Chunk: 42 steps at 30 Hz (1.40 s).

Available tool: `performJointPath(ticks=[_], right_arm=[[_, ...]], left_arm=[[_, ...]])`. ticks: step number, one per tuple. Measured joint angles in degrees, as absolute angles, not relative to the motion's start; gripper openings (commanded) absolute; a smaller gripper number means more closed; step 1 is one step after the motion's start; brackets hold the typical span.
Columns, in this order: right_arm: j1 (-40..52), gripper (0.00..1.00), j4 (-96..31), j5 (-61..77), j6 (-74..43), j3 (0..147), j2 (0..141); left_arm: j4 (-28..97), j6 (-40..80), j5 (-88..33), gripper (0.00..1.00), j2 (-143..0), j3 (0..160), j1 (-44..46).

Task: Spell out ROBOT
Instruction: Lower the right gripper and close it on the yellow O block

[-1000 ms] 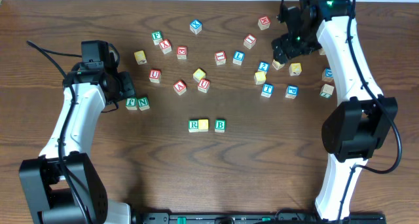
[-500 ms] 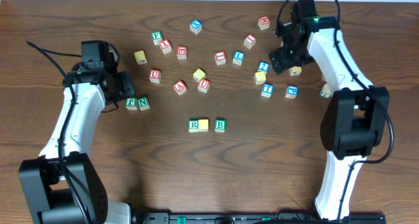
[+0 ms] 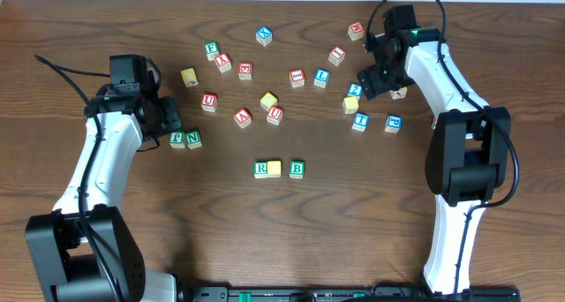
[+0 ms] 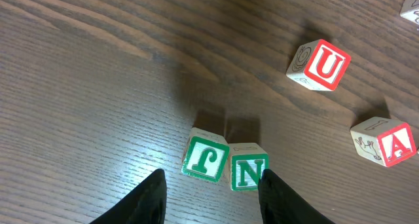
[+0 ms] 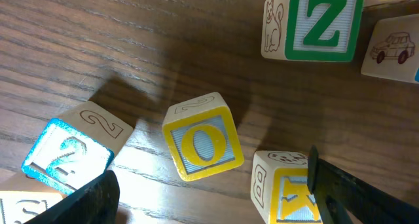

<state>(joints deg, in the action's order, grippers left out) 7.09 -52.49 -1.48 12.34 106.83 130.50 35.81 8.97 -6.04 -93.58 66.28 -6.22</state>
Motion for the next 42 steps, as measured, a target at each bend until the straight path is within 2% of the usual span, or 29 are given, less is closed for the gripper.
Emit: performJointPath(ticks=[4, 9, 16, 20, 24, 28, 30, 42], right_arm=[[7.09, 0.82, -55.27, -1.45, 12.27, 107.11, 130.5], [7.09, 0.83, -60.69, -1.26, 12.05, 111.79, 130.87], [7.09, 0.82, -58.28, -1.26, 12.05, 114.08, 130.87], [7.09, 0.75, -57.39, -1.26, 11.86, 114.08, 130.87], [7.09, 0.6, -57.12, -1.23, 11.46, 114.08, 130.89], [7.09, 0.52, -56.9, -1.17, 11.29, 114.08, 130.89], [7.09, 0.58, -56.9, -1.13, 11.18, 114.08, 130.89], [7.09, 0.58, -56.27, -1.1, 11.16, 114.17, 134.93]], left_arm=[[35.81, 8.97, -6.04, 0.45, -93.58, 66.28, -6.22], [35.81, 8.97, -6.04, 0.45, -93.58, 66.28, -6.22], [35.81, 8.97, -6.04, 0.45, -93.58, 66.28, -6.22], [35.81, 8.97, -6.04, 0.45, -93.58, 66.28, -6.22], [35.81, 8.97, -6.04, 0.45, -93.58, 66.28, -6.22], [35.81, 8.97, -6.04, 0.45, -93.58, 66.28, -6.22], [35.81, 8.97, -6.04, 0.45, -93.58, 66.28, -6.22], [35.81, 8.97, -6.04, 0.45, -93.58, 66.28, -6.22]])
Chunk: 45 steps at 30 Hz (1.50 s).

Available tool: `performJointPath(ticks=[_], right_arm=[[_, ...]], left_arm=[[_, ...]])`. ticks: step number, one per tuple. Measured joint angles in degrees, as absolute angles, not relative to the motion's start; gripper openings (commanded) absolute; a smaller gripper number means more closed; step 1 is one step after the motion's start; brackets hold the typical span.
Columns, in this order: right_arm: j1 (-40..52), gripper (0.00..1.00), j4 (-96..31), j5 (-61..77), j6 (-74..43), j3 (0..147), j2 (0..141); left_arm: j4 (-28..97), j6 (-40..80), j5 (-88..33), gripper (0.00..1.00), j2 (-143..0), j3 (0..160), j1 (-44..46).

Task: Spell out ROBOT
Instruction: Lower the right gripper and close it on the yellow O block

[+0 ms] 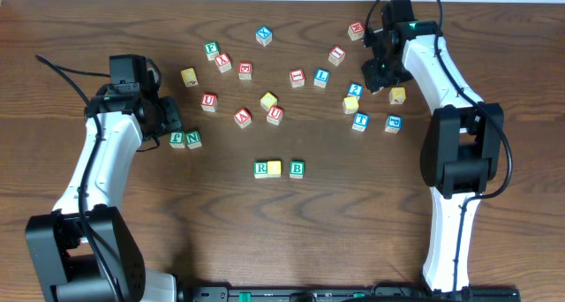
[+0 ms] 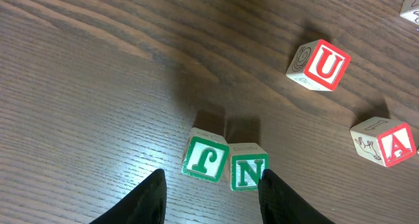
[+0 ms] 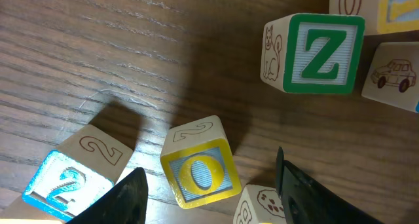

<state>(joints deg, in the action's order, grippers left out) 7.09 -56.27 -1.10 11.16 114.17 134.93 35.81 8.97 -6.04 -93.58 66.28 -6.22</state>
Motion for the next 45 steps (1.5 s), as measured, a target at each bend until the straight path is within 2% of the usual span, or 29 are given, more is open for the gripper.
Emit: performJointPath(ticks=[15, 36, 45], right_arm=[[7.09, 0.52, -56.03, 1.52, 11.18, 114.17, 134.96], [7.09, 0.52, -54.41, 1.58, 11.38, 111.9, 134.96], [7.09, 0.34, -54.57, 0.58, 12.32, 111.42, 134.96]], left_arm=[[35.81, 8.97, -6.04, 0.45, -93.58, 66.28, -6.22], [35.81, 8.97, -6.04, 0.45, -93.58, 66.28, -6.22], [35.81, 8.97, -6.04, 0.45, -93.58, 66.28, -6.22]])
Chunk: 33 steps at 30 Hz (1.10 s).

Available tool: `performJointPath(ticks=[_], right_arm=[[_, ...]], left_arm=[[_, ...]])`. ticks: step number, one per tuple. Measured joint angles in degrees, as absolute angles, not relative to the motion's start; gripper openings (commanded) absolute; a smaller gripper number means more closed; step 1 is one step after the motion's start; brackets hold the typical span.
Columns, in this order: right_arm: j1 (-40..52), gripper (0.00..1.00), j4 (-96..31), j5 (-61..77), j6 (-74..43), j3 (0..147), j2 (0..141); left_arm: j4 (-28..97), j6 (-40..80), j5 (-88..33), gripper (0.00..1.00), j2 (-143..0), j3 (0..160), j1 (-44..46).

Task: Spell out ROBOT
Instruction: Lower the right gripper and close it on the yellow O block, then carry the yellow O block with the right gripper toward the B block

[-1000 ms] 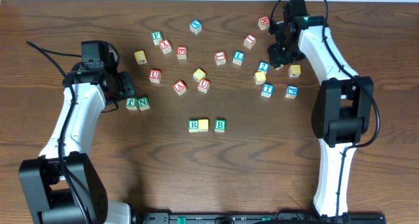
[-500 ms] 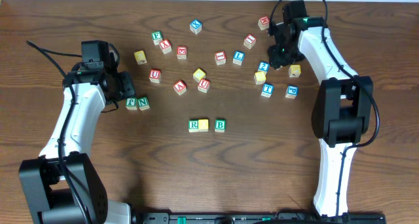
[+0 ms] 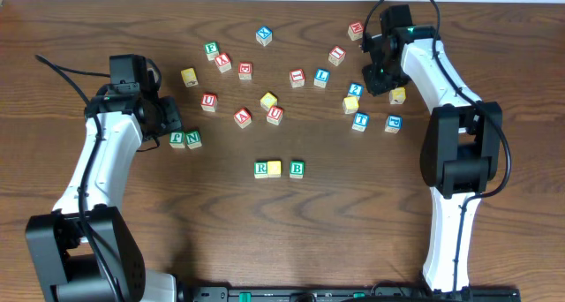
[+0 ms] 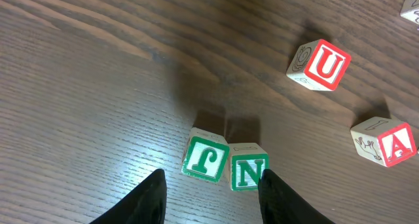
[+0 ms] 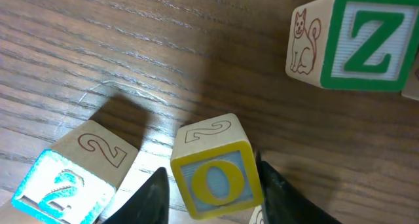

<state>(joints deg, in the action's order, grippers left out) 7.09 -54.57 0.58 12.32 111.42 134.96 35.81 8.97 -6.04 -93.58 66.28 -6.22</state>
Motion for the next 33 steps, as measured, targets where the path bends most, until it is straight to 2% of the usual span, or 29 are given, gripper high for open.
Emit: performJointPath(ticks=[3, 8, 24, 33], right_arm=[[7.09, 0.31, -54.57, 0.54, 12.38, 111.24, 134.96], [7.09, 0.2, -54.5, 0.43, 12.4, 111.24, 134.96], [7.09, 0.21, -55.35, 0.4, 11.9, 111.24, 133.91], [8.86, 0.16, -63.33, 5.32, 3.4, 111.26, 113.65]], left_arm=[[35.81, 8.97, -6.04, 0.45, -93.58, 66.28, -6.22], [35.81, 8.97, -6.04, 0.45, -93.58, 66.28, -6.22], [35.81, 8.97, -6.04, 0.45, -93.58, 66.28, -6.22], [35.81, 8.97, -6.04, 0.45, -93.58, 66.28, -6.22]])
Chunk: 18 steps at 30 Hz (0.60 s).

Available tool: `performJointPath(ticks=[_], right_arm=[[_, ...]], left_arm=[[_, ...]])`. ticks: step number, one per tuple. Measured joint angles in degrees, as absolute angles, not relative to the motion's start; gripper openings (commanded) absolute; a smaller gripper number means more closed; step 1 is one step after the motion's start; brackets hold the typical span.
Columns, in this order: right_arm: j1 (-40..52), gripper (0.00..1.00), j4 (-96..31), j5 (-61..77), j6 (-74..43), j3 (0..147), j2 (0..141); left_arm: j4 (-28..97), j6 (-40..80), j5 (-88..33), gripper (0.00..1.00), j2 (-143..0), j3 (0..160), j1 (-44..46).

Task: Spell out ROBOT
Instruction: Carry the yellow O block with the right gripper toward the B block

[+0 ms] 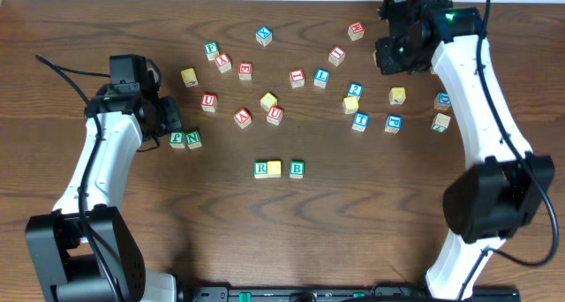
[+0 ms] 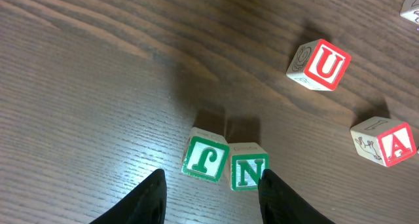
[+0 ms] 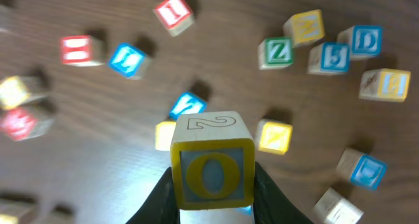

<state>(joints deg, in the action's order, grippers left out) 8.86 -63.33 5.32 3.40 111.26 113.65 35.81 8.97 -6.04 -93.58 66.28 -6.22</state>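
My right gripper [image 3: 213, 188] is shut on a yellow block with the letter O [image 3: 212, 170] and holds it high above the table. In the overhead view the right gripper [image 1: 395, 56] is at the back right and the O block is hidden under it. At the table's middle front stand in a row the green R block [image 1: 261, 168], a yellow block [image 1: 274, 168] and the green B block [image 1: 297, 169]. A blue T block [image 1: 359, 121] lies at the right. My left gripper [image 2: 212, 179] is open, low, just short of two green blocks.
Several loose letter blocks are scattered across the back half of the table [image 1: 282, 231]. The green N block [image 2: 249, 173] and its green neighbour [image 2: 205, 158] lie by the left gripper [image 1: 168, 117]. Red U [image 2: 319, 64] and A [image 2: 386, 141] blocks lie beyond them.
The right gripper, then low with its fingers on either side of the O block on the table, has shut on it and now holds it well above the other blocks. The left arm is unmoved.
The right gripper first hung open over the O block among the right-hand blocks. Then its fingers stood nearer to it, then on both sides of it. Now the block is gripped and raised. The left gripper stayed open by the green blocks throughout.
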Motion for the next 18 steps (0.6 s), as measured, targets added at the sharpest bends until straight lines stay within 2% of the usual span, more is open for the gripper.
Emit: performJointPath(ticks=[3, 6, 10, 13, 18], right_arm=[[13.1, 0.07, -68.05, 6.04, -1.39, 111.35, 111.09], [20.64, 0.06, -75.44, 4.38, -10.46, 111.33, 110.85], [29.63, 0.09, -77.36, -2.68, -20.4, 111.09, 110.85], [37.12, 0.03, -74.85, -6.44, -25.41, 107.42, 110.83], [40.32, 0.04, -63.55, -8.05, -30.39, 91.88, 110.37]], left_arm=[[35.86, 8.97, -6.04, 0.45, -93.58, 66.28, -6.22], [35.77, 8.97, -6.04, 0.45, -93.58, 66.28, -6.22], [35.81, 8.97, -6.04, 0.45, -93.58, 66.28, -6.22], [35.81, 8.97, -6.04, 0.45, -93.58, 66.28, -6.22], [35.83, 8.97, -6.04, 0.45, -93.58, 66.28, -6.22]])
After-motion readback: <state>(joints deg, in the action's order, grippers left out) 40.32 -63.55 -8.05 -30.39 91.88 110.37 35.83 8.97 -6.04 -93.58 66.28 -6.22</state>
